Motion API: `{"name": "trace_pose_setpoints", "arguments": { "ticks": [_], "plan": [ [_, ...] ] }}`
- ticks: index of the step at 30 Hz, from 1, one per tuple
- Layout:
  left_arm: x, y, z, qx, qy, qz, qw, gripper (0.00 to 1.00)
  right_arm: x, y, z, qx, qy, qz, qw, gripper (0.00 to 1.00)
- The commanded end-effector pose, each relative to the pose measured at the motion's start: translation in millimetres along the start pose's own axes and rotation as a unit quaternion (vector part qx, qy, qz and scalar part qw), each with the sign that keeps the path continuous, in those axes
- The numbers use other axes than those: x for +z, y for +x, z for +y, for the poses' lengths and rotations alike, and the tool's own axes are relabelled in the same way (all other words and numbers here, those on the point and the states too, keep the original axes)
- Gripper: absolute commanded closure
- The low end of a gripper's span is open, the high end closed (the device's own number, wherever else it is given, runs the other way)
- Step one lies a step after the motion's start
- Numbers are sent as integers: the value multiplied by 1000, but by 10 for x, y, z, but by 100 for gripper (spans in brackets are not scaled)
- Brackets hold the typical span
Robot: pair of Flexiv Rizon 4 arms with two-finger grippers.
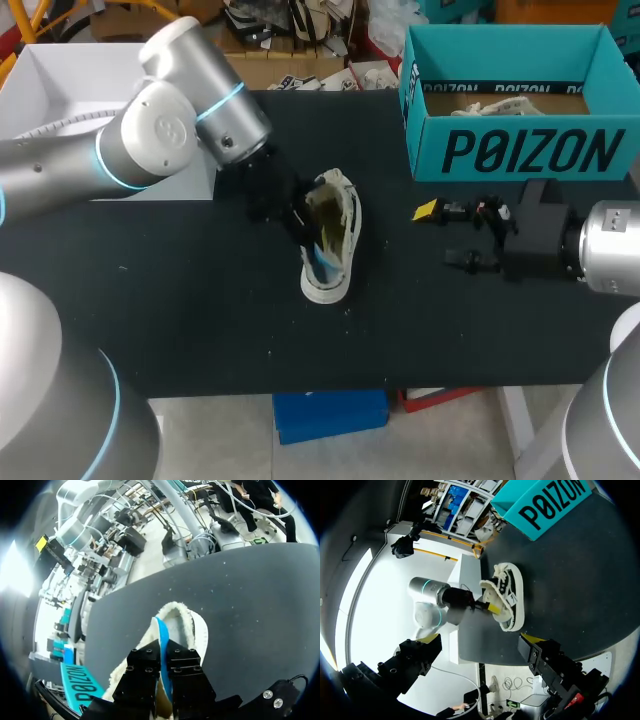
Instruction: Take the shoe out of the shoebox, open the shoe tongue, remove and reinsert the insole, then place the shoe into the shoebox
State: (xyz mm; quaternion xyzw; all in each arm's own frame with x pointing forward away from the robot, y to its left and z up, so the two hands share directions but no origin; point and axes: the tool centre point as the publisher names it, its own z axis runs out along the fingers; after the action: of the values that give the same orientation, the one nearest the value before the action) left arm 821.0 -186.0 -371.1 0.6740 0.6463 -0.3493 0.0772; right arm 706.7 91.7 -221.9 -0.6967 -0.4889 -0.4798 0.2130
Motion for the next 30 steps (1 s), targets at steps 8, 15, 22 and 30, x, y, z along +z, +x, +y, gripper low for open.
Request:
{"name": "trace_pose_setpoints", "arguments": {
  "ticks": [8, 15, 22, 30],
  "plan": [
    [53, 22, -46, -8, 20, 18, 1000, 0, 6, 4, 0, 0, 0, -1, 1000, 0],
    [-253, -84, -176, 8, 17, 8, 1000, 0, 6, 4, 0, 0, 0, -1, 1000, 0],
    [-221, -127, -216, 25, 14, 35, 999, 66, 6, 4, 0, 0, 0, -1, 1000, 0],
    [-48, -4, -232, 23, 23, 110, 993, 100, 6, 4, 0, 0, 0, -1, 1000, 0]
  ]
}}
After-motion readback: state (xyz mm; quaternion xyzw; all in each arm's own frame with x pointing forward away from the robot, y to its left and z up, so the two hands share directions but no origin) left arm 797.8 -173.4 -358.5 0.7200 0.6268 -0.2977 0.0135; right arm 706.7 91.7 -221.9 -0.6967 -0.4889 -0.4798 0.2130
